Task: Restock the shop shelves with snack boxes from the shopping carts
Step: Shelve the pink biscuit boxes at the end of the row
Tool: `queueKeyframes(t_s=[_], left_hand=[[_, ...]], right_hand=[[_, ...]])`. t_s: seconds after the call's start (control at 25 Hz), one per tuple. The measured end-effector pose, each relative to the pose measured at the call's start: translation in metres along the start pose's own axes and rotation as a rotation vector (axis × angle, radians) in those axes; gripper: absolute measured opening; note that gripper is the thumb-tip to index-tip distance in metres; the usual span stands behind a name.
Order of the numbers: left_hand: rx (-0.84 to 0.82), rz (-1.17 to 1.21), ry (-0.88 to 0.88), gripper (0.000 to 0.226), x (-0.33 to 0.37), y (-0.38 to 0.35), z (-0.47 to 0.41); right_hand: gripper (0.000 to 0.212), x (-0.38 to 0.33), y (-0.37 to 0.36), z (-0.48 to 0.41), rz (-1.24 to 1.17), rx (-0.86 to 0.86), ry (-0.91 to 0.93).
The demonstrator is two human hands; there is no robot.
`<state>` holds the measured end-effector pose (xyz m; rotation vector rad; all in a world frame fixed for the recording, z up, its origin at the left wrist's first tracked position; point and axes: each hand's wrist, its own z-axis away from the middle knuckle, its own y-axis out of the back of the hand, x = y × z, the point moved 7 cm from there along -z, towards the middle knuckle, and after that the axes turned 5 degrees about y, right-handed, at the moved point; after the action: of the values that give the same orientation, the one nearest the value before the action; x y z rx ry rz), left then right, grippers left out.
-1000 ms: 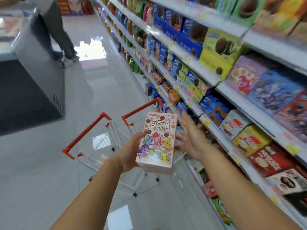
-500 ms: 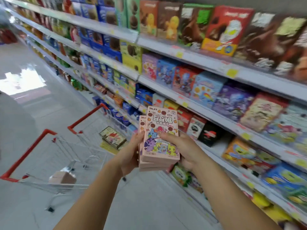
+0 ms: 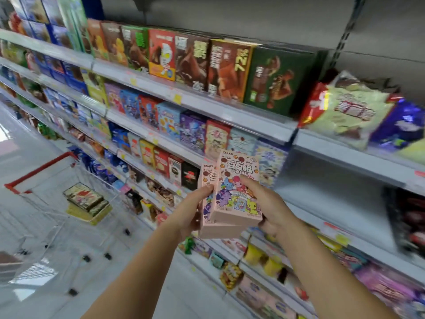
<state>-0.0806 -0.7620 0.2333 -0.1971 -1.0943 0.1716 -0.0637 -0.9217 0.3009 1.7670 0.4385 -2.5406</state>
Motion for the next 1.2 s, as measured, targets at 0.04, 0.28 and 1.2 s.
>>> queueKeyframes(t_s=[0.04, 0.28, 1.2], left_hand=[[0.014, -0.019, 0.010, 0.063, -0.004, -0.022, -0.001], [0.023, 0.022, 0.108, 0.101, -0.030, -0.072, -0.018], [0.055, 0.164, 0.072, 0.052, -0.033, -0.081, 0.011]], right_hand=[[0.035, -0.003, 0.026, 0.008, 0.009, 0.026, -0.004], [0.024, -0.012, 0.182, 0.030, 0.007, 0.466, 0.065], [0.050, -0.048, 0.218, -0.065, 0.413, 0.227, 0.237]])
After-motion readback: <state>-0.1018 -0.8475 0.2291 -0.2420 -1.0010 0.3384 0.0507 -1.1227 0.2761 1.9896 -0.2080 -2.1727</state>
